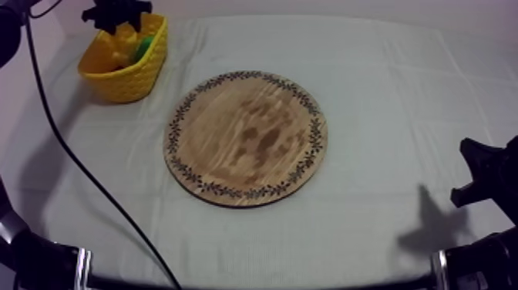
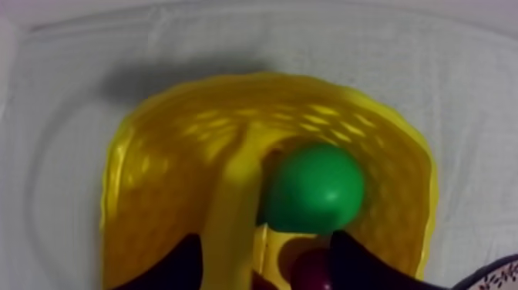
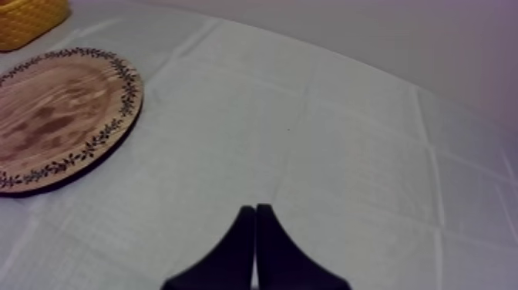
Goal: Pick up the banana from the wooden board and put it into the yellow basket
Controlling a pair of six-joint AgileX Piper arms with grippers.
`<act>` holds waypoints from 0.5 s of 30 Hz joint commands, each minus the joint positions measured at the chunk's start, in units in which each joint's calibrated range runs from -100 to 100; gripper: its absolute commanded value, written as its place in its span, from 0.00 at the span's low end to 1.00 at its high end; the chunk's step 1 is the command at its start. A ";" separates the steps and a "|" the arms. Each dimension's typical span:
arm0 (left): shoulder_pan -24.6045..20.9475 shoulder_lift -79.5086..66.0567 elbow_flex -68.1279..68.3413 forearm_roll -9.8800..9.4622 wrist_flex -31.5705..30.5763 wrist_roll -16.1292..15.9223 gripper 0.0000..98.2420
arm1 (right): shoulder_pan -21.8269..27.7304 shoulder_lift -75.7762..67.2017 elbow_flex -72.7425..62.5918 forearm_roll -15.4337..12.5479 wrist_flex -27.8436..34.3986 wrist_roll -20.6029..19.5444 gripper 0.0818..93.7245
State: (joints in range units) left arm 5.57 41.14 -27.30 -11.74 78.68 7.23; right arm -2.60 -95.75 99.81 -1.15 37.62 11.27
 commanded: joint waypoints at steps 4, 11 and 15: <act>-0.28 -1.34 1.15 0.09 0.20 -0.06 0.68 | 0.00 0.00 -0.03 0.00 0.04 -0.06 0.00; -1.31 -5.70 3.25 0.23 0.22 -0.31 0.68 | 0.00 0.00 -0.03 0.00 0.04 -0.06 0.00; -1.85 -10.67 6.11 0.52 -0.42 -0.55 0.66 | 0.00 0.00 -0.03 0.00 0.04 -0.06 0.00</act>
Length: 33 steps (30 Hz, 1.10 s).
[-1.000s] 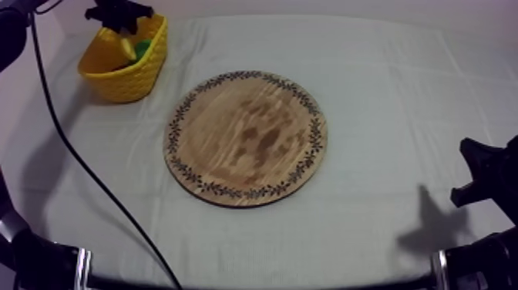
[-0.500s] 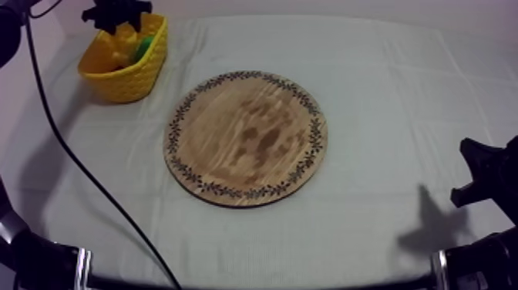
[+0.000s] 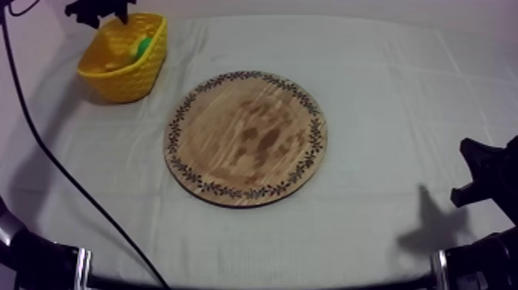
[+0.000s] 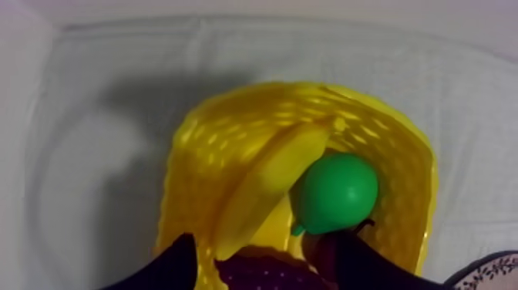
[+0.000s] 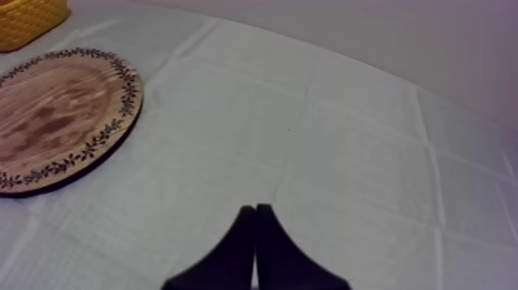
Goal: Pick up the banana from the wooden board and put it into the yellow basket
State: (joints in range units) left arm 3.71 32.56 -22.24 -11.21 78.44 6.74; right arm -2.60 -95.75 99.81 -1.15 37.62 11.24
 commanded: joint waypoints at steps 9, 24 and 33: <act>-0.31 -17.34 10.98 0.92 -1.06 -1.45 0.53 | 0.00 0.00 -0.03 0.00 0.04 -0.03 0.00; -0.01 -46.68 33.14 1.20 -2.06 -5.11 0.19 | 0.00 0.00 -0.03 0.00 0.04 -0.03 0.00; -0.86 -65.59 48.44 1.31 -4.29 -6.81 0.02 | 0.00 0.00 -0.03 0.00 0.04 -0.03 0.00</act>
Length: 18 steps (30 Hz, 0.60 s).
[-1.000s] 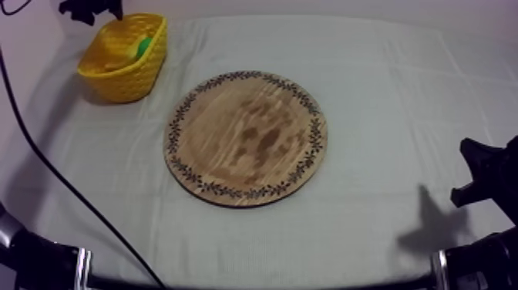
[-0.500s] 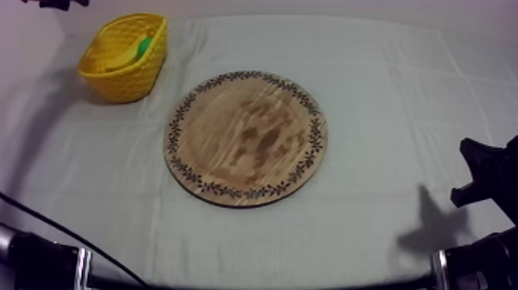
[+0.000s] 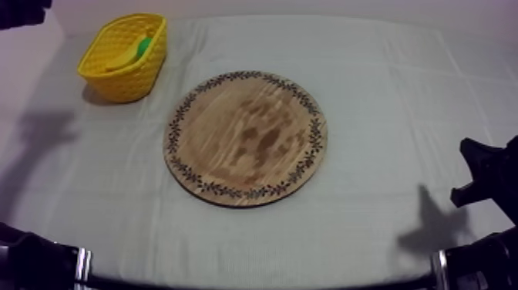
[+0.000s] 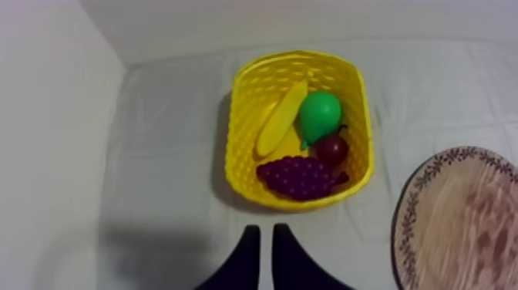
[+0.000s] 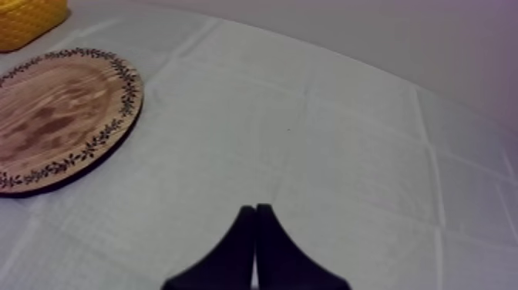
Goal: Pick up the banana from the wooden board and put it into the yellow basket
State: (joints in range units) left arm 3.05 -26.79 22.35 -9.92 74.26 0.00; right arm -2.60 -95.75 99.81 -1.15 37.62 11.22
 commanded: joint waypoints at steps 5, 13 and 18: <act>-0.80 -15.61 10.85 0.01 -0.22 0.01 0.00 | 0.00 0.00 -0.03 0.00 0.04 -0.01 0.00; -1.18 -31.08 23.37 1.36 -4.77 0.71 0.00 | 0.00 0.00 -0.03 0.00 0.04 -0.01 0.00; -1.94 -41.80 33.18 2.30 -9.57 -0.28 0.00 | 0.00 0.00 -0.03 0.00 0.04 0.01 0.00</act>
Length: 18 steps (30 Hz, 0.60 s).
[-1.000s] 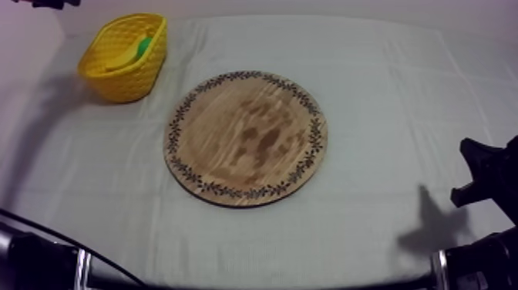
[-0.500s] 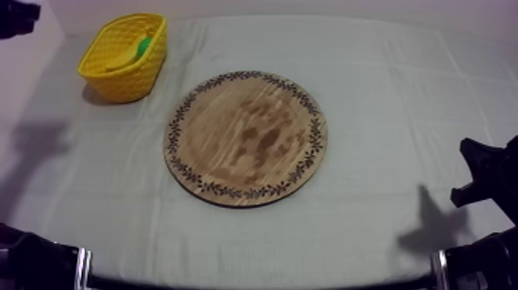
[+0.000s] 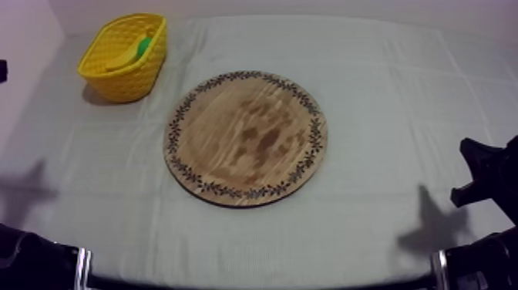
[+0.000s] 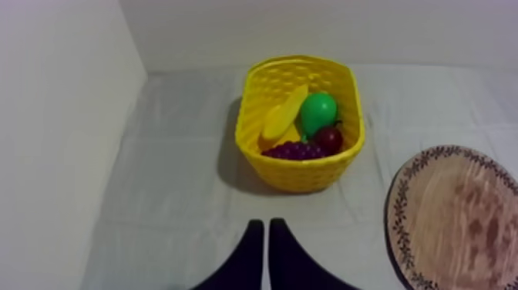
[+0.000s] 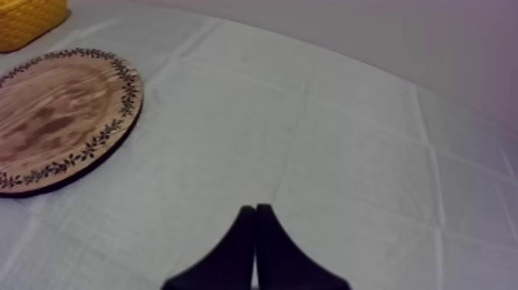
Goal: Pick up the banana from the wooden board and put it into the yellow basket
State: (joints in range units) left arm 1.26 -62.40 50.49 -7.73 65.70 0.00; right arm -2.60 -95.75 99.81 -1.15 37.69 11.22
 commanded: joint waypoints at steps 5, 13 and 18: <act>-1.41 -16.24 14.92 1.31 -6.10 -1.81 0.00 | 0.00 0.00 -0.03 0.00 -0.03 0.00 0.00; -2.97 -29.94 24.78 5.36 -9.79 -3.20 0.00 | 0.00 0.00 -0.03 0.00 -0.03 -0.01 0.00; -3.08 -35.43 29.12 7.05 -10.86 -2.76 0.00 | 0.00 0.00 -0.03 0.00 -0.03 -0.01 0.00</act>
State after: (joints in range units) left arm -1.81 -95.45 78.25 -0.78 55.16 -2.91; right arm -2.60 -95.75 99.81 -1.15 37.67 11.22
